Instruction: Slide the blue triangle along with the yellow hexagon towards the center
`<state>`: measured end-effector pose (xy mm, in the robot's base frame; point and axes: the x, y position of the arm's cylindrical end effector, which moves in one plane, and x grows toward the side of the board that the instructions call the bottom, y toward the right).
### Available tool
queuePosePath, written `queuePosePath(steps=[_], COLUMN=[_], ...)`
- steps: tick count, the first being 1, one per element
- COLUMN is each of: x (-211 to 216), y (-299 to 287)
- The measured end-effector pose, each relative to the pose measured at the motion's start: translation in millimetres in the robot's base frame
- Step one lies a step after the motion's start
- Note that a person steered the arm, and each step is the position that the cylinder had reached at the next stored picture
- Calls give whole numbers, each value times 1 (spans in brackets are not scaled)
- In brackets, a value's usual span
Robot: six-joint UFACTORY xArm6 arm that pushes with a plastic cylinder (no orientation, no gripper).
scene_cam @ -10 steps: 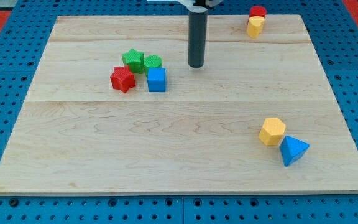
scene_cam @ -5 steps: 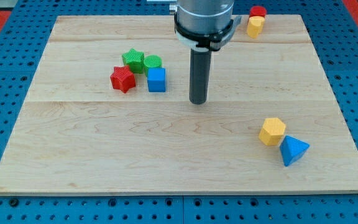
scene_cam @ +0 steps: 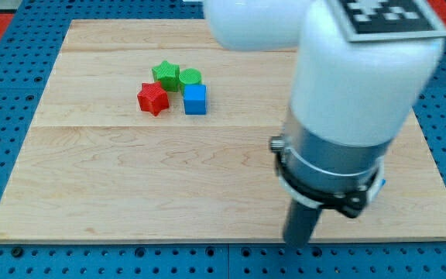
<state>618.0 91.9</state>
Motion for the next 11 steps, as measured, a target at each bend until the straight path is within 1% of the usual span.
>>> queuePosePath(steps=[1, 3, 4, 5, 6, 7, 9, 10, 11], x=[-8, -8, -9, -16, -36, -47, -54, -44, -48], y=[39, 45, 59, 69, 71, 91, 90, 107, 137])
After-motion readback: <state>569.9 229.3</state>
